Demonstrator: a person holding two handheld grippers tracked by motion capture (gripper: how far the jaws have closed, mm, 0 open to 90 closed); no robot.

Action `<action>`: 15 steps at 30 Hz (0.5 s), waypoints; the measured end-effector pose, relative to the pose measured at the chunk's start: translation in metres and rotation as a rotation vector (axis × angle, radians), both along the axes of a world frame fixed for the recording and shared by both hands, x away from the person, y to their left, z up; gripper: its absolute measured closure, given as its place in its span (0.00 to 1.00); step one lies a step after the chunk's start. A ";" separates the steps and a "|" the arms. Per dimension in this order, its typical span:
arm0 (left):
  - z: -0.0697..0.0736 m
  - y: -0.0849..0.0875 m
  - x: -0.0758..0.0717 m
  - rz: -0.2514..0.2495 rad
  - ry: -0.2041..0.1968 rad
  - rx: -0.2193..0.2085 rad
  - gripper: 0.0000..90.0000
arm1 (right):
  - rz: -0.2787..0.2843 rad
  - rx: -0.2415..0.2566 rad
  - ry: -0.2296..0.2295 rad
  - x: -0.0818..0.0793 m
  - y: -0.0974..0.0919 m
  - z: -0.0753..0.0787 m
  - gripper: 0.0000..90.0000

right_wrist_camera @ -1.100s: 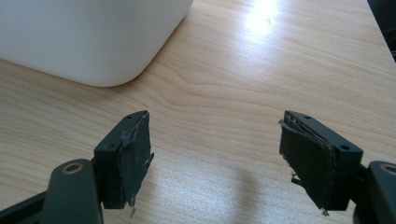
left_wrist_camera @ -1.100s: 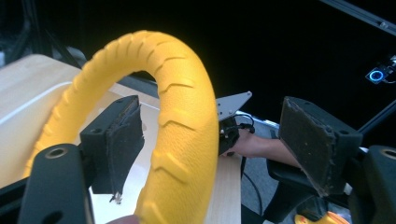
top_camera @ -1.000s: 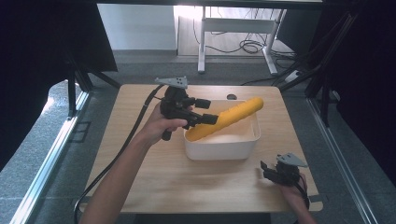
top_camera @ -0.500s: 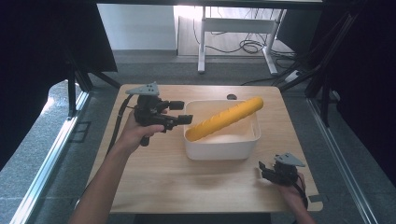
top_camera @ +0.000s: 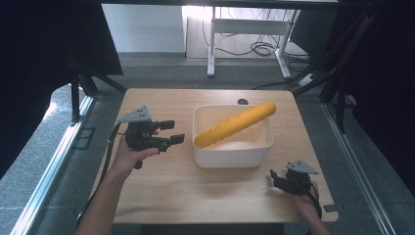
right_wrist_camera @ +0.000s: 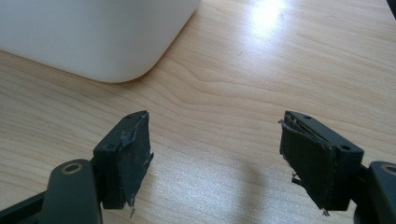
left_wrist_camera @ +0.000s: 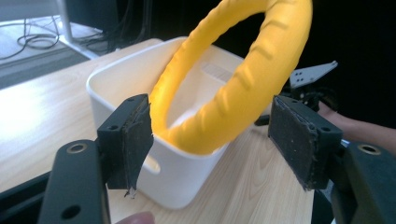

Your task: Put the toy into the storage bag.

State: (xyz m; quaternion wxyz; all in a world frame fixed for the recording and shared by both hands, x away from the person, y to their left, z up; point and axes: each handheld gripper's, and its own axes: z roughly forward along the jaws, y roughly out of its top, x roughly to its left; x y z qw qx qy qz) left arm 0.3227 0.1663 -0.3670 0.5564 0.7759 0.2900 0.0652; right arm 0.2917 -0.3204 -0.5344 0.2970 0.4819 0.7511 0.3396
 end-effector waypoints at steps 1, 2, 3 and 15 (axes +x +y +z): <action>0.000 0.000 0.000 0.000 0.000 0.000 0.34 | 0.000 0.000 0.000 0.000 0.000 0.000 0.27; -0.003 0.002 -0.001 0.005 0.004 0.001 0.34 | 0.001 -0.001 0.000 0.000 0.000 0.000 0.27; -0.006 0.004 -0.002 0.012 0.009 0.000 0.34 | 0.001 -0.001 0.000 0.000 0.000 0.000 0.27; -0.024 0.016 -0.007 0.056 0.029 0.028 0.34 | 0.000 0.003 0.011 0.000 0.001 0.000 0.27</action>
